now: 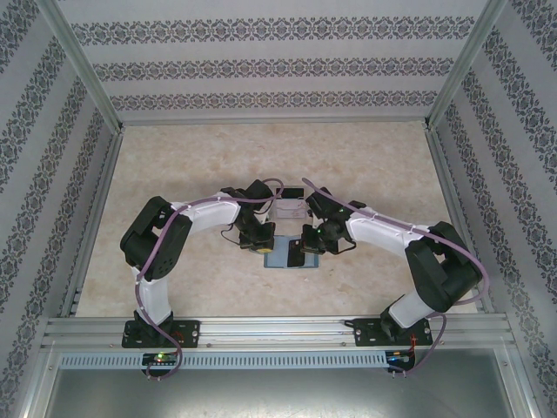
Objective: Take the credit cards out of the card holder
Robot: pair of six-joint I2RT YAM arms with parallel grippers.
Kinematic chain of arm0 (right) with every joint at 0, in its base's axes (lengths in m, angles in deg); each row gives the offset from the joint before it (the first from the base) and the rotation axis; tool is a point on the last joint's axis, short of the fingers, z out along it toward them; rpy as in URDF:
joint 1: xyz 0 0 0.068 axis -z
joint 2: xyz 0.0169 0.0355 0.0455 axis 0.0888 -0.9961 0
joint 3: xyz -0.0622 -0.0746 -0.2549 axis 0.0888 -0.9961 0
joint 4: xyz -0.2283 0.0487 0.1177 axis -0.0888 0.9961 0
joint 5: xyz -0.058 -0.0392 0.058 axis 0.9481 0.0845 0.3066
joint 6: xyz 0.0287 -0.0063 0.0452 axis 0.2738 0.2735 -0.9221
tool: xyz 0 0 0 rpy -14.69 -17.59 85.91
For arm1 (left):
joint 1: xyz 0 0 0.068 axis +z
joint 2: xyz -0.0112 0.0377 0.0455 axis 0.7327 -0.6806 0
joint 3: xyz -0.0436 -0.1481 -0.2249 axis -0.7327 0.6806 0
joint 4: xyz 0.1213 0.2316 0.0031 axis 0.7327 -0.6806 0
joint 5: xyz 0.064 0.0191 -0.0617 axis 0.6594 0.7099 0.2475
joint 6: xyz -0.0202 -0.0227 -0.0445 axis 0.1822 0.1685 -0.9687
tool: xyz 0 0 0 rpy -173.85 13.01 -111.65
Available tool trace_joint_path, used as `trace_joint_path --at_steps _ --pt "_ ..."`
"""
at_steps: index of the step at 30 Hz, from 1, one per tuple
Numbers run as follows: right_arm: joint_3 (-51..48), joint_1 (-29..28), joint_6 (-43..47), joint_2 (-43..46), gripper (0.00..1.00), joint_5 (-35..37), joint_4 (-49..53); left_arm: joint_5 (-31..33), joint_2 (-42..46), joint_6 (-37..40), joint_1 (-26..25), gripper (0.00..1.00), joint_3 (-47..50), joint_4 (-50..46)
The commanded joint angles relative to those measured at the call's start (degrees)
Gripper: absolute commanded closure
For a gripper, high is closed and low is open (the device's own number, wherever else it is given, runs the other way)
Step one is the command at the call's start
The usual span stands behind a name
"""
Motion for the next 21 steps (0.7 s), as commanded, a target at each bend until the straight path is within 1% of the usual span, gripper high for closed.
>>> trace_joint_path --at_steps 1,10,21 --pt "1.48 0.05 0.96 1.06 0.96 2.03 2.45 6.27 -3.21 0.92 -1.14 1.0 2.38 -6.14" --pt "3.4 -0.62 0.84 0.11 0.96 1.76 2.54 6.24 -3.51 0.99 -1.14 1.0 1.89 -6.26" --pt "6.19 -2.33 0.52 -3.05 0.95 0.21 1.59 6.04 -3.92 1.01 -1.16 1.0 1.81 -6.23"
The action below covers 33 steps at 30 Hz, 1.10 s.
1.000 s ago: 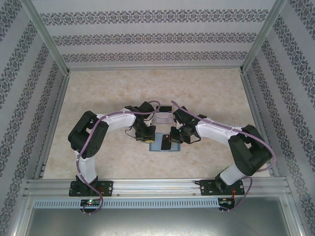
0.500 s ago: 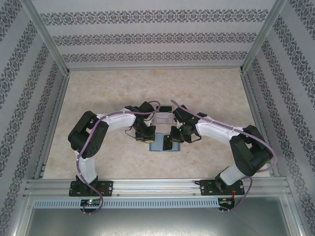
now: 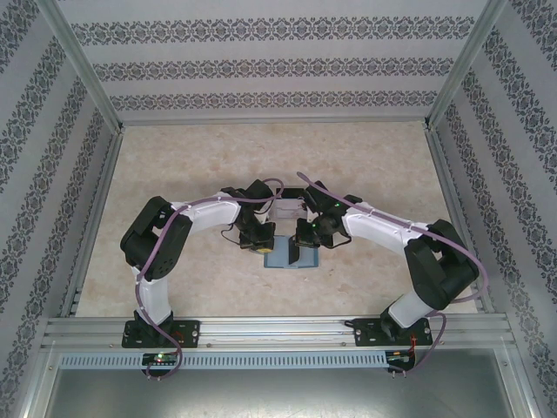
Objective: Take the credit cards out of the card holder
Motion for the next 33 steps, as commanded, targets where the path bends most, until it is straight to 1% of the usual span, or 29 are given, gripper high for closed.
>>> trace_joint_path --at_steps 1,6,12,18,27,33 --pt "1.53 -1.2 0.29 -1.85 0.95 -0.19 0.22 5.86 -3.95 0.99 -1.09 1.0 2.06 -5.98" --pt "1.97 -2.08 -0.21 -2.72 0.86 -0.49 -0.13 5.93 -3.87 1.09 -1.08 1.0 2.18 -5.89" --pt "0.96 -2.28 -1.0 -2.1 0.85 -0.71 -0.49 5.82 -3.72 1.03 -1.08 1.0 2.3 -5.73" --pt "0.37 -2.33 -1.23 -1.17 0.85 -0.17 -0.06 5.86 -3.45 1.01 -1.12 1.0 2.32 -5.75" --pt "0.5 -2.33 -1.23 -0.79 0.9 -0.01 0.39 6.09 -1.86 0.74 -1.13 1.0 2.14 -5.96" --pt "0.5 -2.33 -1.1 -0.06 0.91 0.26 0.7 6.56 -0.6 0.65 -1.2 1.0 2.01 -6.08"
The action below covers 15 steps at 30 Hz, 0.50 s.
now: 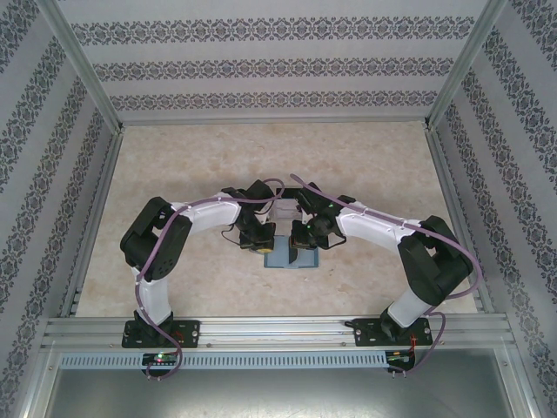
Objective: Take the credit cards out of the card holder
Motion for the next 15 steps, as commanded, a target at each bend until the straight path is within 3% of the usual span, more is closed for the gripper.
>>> trace_joint_path --at_steps 1,15 --pt "-0.49 -0.45 -0.59 2.11 0.91 0.28 1.2 5.66 -0.6 0.63 -0.67 1.0 1.81 -6.14" --pt "0.04 0.34 -0.03 4.33 0.93 0.31 2.21 7.31 3.71 -0.08 -0.57 0.97 0.93 -6.06"
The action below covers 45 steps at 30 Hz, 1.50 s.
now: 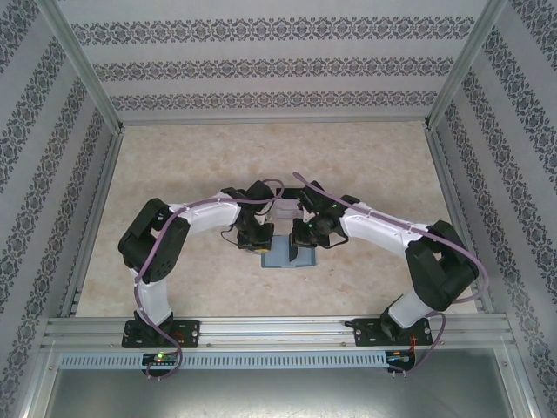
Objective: Take the credit cards out of the card holder
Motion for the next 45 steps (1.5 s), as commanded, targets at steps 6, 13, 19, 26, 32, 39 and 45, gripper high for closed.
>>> trace_joint_path --at_steps 6,13,19,26,32,39,45 --pt "1.91 1.21 4.82 0.83 0.94 -0.5 2.81 3.51 3.86 -0.47 0.41 0.94 1.12 -2.56" --pt "7.59 1.45 17.28 0.37 0.96 -0.81 10.06 4.41 5.31 -0.44 0.98 0.91 1.67 -2.12" --pt "14.93 0.88 29.43 -4.55 0.97 -0.09 21.22 4.67 5.74 -0.44 1.08 0.89 2.22 -2.03" --pt "19.0 -0.6 45.42 -8.55 0.95 4.37 26.12 4.28 6.47 0.0 1.66 0.87 3.19 -1.33" --pt "22.23 -0.7 60.12 -10.67 0.95 6.12 28.44 4.55 6.97 -0.05 2.45 0.85 3.4 -0.87" --pt "26.89 -0.69 76.32 -13.79 0.94 8.36 33.08 4.02 8.05 -0.41 3.51 0.8 5.16 0.76" --pt "31.03 -0.34 84.29 -16.08 0.96 11.47 35.83 2.95 10.19 -1.65 4.3 0.71 7.86 3.33"
